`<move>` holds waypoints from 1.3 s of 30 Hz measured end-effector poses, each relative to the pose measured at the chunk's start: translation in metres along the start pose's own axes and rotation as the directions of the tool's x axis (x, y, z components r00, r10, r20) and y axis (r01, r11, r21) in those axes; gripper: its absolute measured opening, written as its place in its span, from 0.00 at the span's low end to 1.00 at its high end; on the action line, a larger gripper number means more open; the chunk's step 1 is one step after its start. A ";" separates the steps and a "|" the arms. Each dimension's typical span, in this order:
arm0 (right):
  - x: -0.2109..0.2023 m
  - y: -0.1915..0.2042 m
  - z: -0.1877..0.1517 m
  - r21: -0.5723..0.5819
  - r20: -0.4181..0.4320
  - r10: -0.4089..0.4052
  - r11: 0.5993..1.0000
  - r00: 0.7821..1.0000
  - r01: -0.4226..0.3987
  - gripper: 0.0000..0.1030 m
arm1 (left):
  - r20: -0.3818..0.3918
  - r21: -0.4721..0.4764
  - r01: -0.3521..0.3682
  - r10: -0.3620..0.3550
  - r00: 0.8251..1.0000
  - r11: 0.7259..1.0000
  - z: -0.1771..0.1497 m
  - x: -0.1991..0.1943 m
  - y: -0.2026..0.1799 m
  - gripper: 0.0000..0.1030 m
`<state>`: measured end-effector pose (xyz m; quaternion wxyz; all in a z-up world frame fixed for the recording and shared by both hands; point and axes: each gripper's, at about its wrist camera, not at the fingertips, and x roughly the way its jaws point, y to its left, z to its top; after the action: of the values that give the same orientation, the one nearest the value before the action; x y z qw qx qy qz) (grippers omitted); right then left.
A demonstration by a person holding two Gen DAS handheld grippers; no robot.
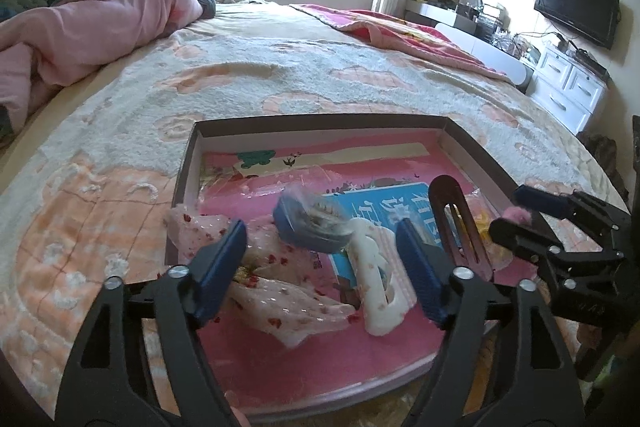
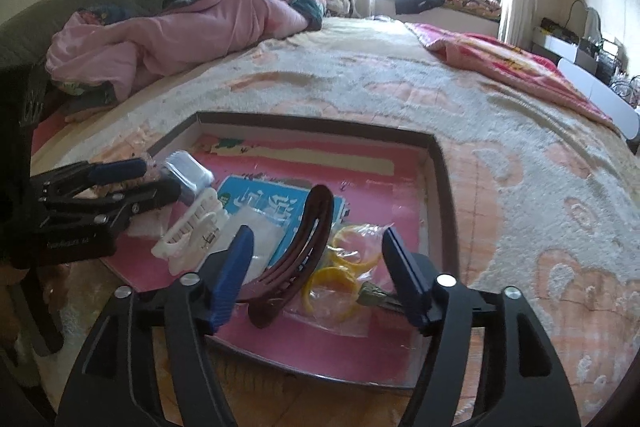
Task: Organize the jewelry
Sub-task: 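Withdraw both grippers from the tray toward the remaining items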
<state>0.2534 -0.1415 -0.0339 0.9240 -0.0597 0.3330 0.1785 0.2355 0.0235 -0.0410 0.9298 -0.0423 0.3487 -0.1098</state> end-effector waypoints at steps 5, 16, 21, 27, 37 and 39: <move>-0.015 -0.003 -0.001 0.017 0.035 -0.009 1.000 0.999 0.009 0.76 | 0.015 -0.003 0.003 -0.003 1.000 1.000 -0.004 -0.014 -0.004 0.81; -0.044 -0.010 -0.009 0.062 0.067 -0.037 0.998 0.997 0.033 0.84 | 0.077 -0.004 -0.014 0.014 0.997 1.000 -0.012 -0.060 -0.012 0.89; -0.054 -0.008 -0.013 0.063 0.078 -0.044 0.997 0.996 0.039 0.85 | 0.105 -0.004 -0.028 0.028 0.994 1.000 -0.017 -0.078 -0.015 0.89; -0.066 -0.002 -0.022 0.055 0.084 -0.043 0.998 0.996 0.038 0.86 | 0.119 -0.001 -0.054 0.053 0.991 0.999 -0.031 -0.096 -0.016 0.89; -0.071 0.008 -0.051 0.041 0.036 -0.046 0.998 0.998 0.045 0.86 | 0.089 0.016 -0.078 0.077 0.993 0.997 -0.062 -0.107 -0.014 0.89; -0.070 0.012 -0.058 0.029 0.021 -0.048 0.998 0.999 0.047 0.86 | 0.081 0.020 -0.078 0.076 0.994 0.997 -0.067 -0.109 -0.014 0.89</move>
<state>0.1647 -0.1642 -0.0336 0.9322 -0.0527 0.3239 0.1525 0.1097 0.0348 -0.0196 0.9470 -0.0225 0.3112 -0.0760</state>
